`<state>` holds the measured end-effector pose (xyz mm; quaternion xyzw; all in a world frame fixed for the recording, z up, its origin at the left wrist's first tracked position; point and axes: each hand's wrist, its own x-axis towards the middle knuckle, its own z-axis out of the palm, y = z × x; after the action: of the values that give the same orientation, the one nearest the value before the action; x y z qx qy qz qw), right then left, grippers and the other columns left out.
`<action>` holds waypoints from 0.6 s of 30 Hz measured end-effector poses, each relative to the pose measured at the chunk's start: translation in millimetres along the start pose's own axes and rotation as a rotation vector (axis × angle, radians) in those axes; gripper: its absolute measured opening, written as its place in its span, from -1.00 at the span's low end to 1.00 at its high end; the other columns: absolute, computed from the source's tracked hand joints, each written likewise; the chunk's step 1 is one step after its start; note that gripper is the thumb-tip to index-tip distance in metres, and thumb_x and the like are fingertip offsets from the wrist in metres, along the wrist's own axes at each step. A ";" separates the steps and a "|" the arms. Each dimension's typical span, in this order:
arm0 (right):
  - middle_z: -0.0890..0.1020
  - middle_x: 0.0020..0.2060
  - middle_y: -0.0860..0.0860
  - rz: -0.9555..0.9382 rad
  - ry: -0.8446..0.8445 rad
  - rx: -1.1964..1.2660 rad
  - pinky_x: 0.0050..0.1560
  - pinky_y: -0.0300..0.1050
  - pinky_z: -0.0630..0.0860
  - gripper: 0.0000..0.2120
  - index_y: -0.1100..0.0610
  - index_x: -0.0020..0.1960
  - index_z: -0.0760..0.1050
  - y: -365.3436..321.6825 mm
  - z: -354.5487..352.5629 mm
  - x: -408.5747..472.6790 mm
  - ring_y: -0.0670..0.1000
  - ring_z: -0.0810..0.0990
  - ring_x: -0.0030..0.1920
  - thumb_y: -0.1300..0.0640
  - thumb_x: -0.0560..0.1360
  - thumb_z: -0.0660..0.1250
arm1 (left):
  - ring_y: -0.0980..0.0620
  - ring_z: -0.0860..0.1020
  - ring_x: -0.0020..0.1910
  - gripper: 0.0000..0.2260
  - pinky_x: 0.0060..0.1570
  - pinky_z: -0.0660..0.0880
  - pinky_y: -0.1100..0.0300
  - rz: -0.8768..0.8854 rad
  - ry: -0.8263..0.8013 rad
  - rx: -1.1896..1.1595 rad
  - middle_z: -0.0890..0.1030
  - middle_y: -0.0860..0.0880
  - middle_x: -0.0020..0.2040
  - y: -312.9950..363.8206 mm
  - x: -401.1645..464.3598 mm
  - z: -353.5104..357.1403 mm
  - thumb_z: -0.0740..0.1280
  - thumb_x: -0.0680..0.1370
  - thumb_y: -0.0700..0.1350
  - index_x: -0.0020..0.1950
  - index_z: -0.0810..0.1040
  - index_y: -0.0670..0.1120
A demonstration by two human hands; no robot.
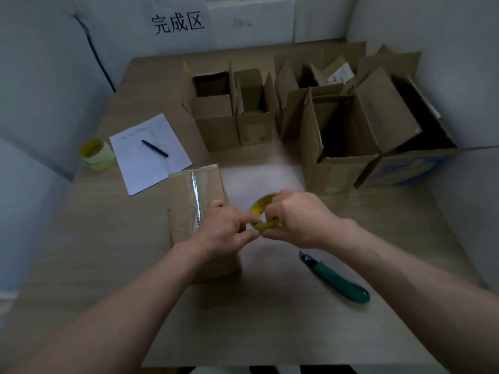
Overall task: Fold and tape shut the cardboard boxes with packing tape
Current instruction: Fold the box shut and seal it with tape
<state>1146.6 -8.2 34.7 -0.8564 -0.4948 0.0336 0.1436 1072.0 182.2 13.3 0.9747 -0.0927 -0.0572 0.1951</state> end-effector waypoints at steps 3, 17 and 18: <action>0.58 0.02 -0.03 0.088 0.256 0.174 0.02 -0.20 0.46 -0.69 0.03 0.04 0.58 0.0 19.6 -30.4 -0.05 0.50 0.07 -0.14 0.42 0.45 | 0.05 0.53 -0.21 -0.87 0.01 0.24 0.08 -0.008 0.096 -0.042 0.43 0.21 -0.40 -2.9 -3.8 3.1 0.39 0.47 0.04 -0.02 0.67 0.11; 0.59 0.02 -0.01 0.800 0.118 0.415 -0.11 -0.15 0.35 -0.71 0.07 0.26 0.51 -45.2 104.3 -159.8 0.06 0.58 0.00 0.19 0.55 0.30 | 0.12 0.61 -0.16 -0.89 0.15 0.14 0.20 -0.103 0.168 -0.304 0.70 0.14 -0.21 -5.0 -5.3 6.5 0.50 0.45 -0.07 -0.05 0.67 0.08; 0.59 -0.04 -0.07 0.726 0.179 0.479 -0.13 -0.20 0.36 -0.75 0.06 0.21 0.54 -59.0 95.8 -153.1 0.01 0.59 -0.07 0.17 0.54 0.32 | 0.14 0.61 -0.16 -0.89 0.18 0.14 0.19 -0.108 0.166 -0.302 0.70 0.14 -0.21 -4.3 -5.0 6.4 0.50 0.44 -0.07 -0.05 0.68 0.08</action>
<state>1000.3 -91.4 -53.4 -0.9167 -0.1256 0.1214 0.3594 1066.9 184.7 6.1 0.9392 -0.0143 0.0000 0.3430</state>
